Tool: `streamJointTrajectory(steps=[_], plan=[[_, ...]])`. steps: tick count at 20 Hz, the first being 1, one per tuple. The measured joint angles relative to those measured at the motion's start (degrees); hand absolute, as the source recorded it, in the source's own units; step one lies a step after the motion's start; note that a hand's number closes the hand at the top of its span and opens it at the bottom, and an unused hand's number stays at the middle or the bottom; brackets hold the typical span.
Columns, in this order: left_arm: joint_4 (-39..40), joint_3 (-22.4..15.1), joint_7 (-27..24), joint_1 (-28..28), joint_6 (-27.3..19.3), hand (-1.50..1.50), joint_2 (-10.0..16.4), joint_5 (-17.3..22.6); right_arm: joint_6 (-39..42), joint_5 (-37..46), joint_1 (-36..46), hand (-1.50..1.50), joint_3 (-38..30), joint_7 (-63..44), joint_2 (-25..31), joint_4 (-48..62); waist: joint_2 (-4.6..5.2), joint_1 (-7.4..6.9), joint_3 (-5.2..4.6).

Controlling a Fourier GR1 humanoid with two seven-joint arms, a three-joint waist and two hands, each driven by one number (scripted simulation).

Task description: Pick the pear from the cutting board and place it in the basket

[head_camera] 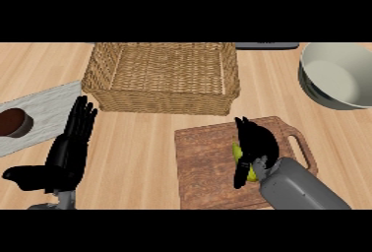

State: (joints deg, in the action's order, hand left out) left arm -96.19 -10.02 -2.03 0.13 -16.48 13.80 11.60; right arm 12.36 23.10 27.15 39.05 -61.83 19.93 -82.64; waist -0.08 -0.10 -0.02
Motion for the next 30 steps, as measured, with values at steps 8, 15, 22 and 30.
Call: streamJointTrajectory(steps=[8,15,22,30], plan=[[0.0,0.7,0.8,0.4,0.7,0.00,-0.8,-1.2,3.4,3.0,-1.6,1.50,0.4,3.7,-1.0,1.8,-0.30,-0.08,-0.25],[0.5,1.7,0.3,0.2,1.8,0.00,-1.8,-1.6,6.4,7.6,-1.8,1.50,0.8,5.5,-2.3,1.9,-0.50,0.08,-0.43],[-0.5,1.3,2.1,1.4,2.2,0.00,-2.7,-2.8,4.8,14.0,2.7,1.50,2.2,5.0,-11.2,6.7,-0.07,-1.09,-0.35],[0.1,-1.9,2.7,4.4,4.3,0.00,-3.6,-3.2,-8.6,17.7,14.9,1.50,7.8,3.5,-18.5,11.6,1.51,-8.52,-0.01]])
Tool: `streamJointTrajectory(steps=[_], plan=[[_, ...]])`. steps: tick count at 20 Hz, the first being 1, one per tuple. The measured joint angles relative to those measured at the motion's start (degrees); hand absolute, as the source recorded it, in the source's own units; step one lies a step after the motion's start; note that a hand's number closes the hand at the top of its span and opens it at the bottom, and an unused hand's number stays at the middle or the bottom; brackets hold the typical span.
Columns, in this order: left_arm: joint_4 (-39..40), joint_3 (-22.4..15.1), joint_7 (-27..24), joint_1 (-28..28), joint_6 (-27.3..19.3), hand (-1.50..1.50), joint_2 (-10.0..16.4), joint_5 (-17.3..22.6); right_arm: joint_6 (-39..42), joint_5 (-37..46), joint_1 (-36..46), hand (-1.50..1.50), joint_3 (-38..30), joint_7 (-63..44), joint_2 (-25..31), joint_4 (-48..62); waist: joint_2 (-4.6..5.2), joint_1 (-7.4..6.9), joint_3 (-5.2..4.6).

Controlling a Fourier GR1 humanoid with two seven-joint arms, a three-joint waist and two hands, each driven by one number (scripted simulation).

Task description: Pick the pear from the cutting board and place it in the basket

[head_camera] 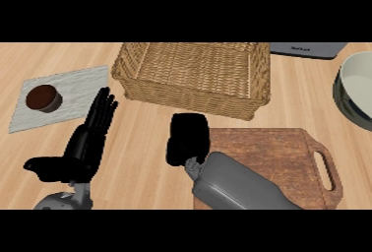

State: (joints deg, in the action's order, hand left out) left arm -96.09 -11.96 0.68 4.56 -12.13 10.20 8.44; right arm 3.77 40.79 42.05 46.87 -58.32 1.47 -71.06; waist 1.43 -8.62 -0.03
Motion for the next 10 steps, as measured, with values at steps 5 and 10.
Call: streamJointTrajectory(steps=[5,10], plan=[[1.0,-0.9,0.0,1.4,0.6,0.00,-0.6,-0.2,-10.5,-0.6,5.5,1.50,0.7,-0.2,-0.8,-0.1,0.11,-1.72,0.03],[2.2,-1.2,-0.1,2.3,0.5,0.00,-1.0,-0.5,-21.1,-0.3,11.6,1.50,0.5,-0.2,-1.0,-1.5,-0.27,-1.83,-0.03]])
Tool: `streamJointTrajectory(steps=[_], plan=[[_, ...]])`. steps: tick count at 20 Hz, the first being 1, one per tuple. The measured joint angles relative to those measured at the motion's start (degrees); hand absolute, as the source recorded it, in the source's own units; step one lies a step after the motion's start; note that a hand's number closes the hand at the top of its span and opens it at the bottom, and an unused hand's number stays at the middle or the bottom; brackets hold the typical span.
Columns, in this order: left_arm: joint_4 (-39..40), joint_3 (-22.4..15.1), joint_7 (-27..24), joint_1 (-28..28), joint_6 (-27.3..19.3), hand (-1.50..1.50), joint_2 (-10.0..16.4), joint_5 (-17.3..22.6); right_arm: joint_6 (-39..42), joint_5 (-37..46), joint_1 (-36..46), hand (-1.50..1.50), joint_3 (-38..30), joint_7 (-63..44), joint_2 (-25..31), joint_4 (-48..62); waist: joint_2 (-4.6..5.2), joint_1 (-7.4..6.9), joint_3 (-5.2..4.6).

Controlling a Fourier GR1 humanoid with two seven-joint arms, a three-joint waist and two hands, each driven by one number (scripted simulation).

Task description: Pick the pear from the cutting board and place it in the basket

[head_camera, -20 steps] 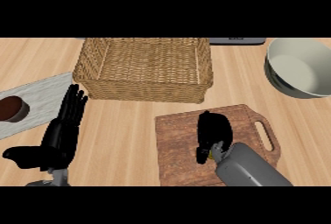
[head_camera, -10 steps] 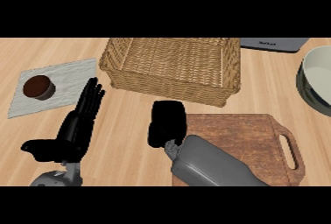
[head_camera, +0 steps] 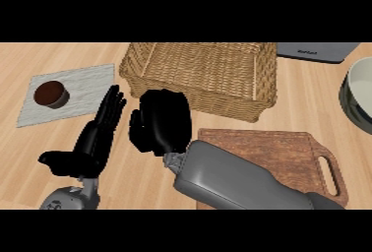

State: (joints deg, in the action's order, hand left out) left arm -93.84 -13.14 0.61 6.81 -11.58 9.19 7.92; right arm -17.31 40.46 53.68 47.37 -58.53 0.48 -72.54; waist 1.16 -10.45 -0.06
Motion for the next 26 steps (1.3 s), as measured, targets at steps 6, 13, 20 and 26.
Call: streamJointTrajectory(steps=[6,13,20,26], plan=[[1.5,0.4,0.2,0.8,0.1,0.00,-0.2,0.1,-7.8,-1.3,8.4,1.50,0.1,-1.8,0.1,-1.5,-0.65,0.73,-0.15],[2.5,1.2,0.6,1.2,-0.7,0.00,-0.2,-0.3,-10.9,-4.2,16.5,1.50,-0.7,-5.4,0.2,2.1,-1.15,2.22,-0.26],[2.6,2.0,-0.4,-0.2,-1.5,0.00,-0.3,-0.7,-10.2,-5.5,23.2,1.50,1.1,-9.3,0.3,9.7,-1.34,4.25,-0.28],[1.9,3.0,-1.0,-1.5,-1.5,0.00,0.1,-0.4,-11.1,-6.9,26.1,1.50,2.2,-10.4,0.3,14.0,-1.23,5.50,-0.20]])
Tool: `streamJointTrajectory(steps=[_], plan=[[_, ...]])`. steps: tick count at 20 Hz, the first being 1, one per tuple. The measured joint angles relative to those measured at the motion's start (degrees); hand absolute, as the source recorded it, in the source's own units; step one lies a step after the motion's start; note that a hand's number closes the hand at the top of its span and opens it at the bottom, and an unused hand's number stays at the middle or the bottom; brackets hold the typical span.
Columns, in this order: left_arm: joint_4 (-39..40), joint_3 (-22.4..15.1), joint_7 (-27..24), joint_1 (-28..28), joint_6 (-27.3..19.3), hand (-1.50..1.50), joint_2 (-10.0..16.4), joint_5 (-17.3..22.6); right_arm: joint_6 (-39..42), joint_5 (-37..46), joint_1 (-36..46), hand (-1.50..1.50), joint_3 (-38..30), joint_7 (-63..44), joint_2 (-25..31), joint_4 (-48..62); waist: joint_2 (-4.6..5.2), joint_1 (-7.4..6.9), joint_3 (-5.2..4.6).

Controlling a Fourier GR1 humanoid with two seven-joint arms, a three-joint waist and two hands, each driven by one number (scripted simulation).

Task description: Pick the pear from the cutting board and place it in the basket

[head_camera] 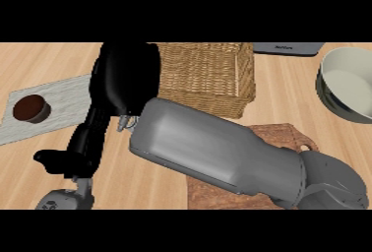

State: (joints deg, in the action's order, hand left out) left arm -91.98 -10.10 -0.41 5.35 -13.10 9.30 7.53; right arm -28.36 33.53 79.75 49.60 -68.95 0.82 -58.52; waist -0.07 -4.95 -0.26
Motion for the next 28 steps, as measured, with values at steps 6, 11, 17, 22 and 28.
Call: streamJointTrajectory(steps=[6,11,17,22,28], plan=[[-0.3,1.3,-0.3,-0.5,-0.1,0.00,0.4,0.2,-2.4,-0.6,-0.7,1.50,0.6,0.5,0.0,3.0,0.09,1.36,0.09],[-0.9,1.4,-0.7,-1.6,0.2,0.00,0.4,0.1,-3.4,-1.4,-1.1,1.50,1.4,0.9,-0.1,6.1,0.17,1.86,0.12],[-1.0,1.8,-0.7,-1.9,-0.1,0.00,-0.3,0.0,-4.7,-3.2,-3.7,1.50,1.5,3.8,-0.3,9.8,0.24,2.75,0.17],[-2.5,2.7,0.7,-1.5,0.7,0.00,0.8,0.3,-6.0,-5.3,-5.4,1.50,2.0,6.4,-0.4,13.4,0.37,2.52,0.18],[-1.7,2.1,-0.2,-1.8,0.5,0.00,-0.5,-0.7,-9.2,-7.0,-8.0,1.50,2.7,9.1,-0.4,15.8,0.45,2.45,0.19]])
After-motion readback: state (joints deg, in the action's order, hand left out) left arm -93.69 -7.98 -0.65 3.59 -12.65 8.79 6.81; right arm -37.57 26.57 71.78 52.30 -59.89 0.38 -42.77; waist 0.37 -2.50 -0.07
